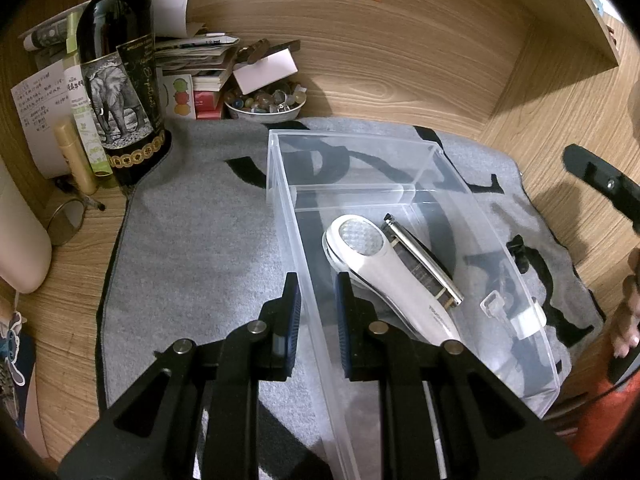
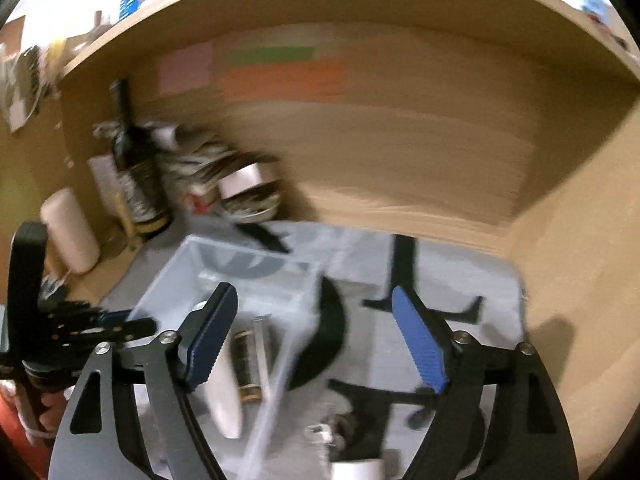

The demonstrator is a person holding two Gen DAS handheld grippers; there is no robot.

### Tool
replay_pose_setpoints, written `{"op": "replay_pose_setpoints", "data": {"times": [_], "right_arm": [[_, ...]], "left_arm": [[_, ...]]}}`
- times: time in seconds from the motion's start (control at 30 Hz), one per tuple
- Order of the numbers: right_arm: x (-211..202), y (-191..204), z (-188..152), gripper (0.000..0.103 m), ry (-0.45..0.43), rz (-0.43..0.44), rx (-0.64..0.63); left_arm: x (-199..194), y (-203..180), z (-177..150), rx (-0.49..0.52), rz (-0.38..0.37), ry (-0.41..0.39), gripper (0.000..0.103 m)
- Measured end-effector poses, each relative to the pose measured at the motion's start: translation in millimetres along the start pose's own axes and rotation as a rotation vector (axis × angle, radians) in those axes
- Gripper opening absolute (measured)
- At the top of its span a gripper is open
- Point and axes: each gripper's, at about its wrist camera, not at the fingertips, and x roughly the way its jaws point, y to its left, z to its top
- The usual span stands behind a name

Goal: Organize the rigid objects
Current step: 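Carry the black-and-gold tube into the clear box and release it, then lower the right gripper onto the small black T-shaped piece and grasp it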

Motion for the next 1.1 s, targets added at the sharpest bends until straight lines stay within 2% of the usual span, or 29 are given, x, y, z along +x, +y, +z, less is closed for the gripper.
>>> {"op": "replay_pose_setpoints", "data": {"times": [0.2, 0.37, 0.57, 0.8, 0.93, 1.0, 1.1], "right_arm": [[-8.3, -42.2, -10.2, 0.078, 0.008, -0.134, 0.066], [9.2, -70.6, -34.1, 0.078, 0.106, -0.211, 0.099], [34.7, -92.0, -56.4, 0.078, 0.206, -0.223, 0.141], [59.6, -104.5, -71.1, 0.077, 0.300, -0.143, 0.210], [71.1, -106.7, -77.7, 0.061, 0.343, -0.121, 0.226], [77.0, -108.1, -81.6, 0.058, 0.365, -0.105, 0.234], [83.6, -105.7, -86.1, 0.043, 0.387, -0.093, 0.225]], "left_arm": [[-0.2, 1.0, -0.3, -0.003, -0.004, 0.000, 0.015], [-0.2, 1.3, -0.3, -0.003, -0.003, 0.000, 0.015], [-1.0, 1.4, -0.6, -0.001, 0.002, 0.000, 0.016], [-0.6, 1.0, -0.3, 0.000, 0.007, 0.001, 0.015], [-0.6, 1.4, -0.4, 0.001, 0.009, -0.001, 0.015], [-0.5, 1.3, -0.5, 0.000, 0.008, 0.000, 0.015], [-0.5, 0.8, -0.7, 0.001, 0.010, -0.001, 0.016]]}}
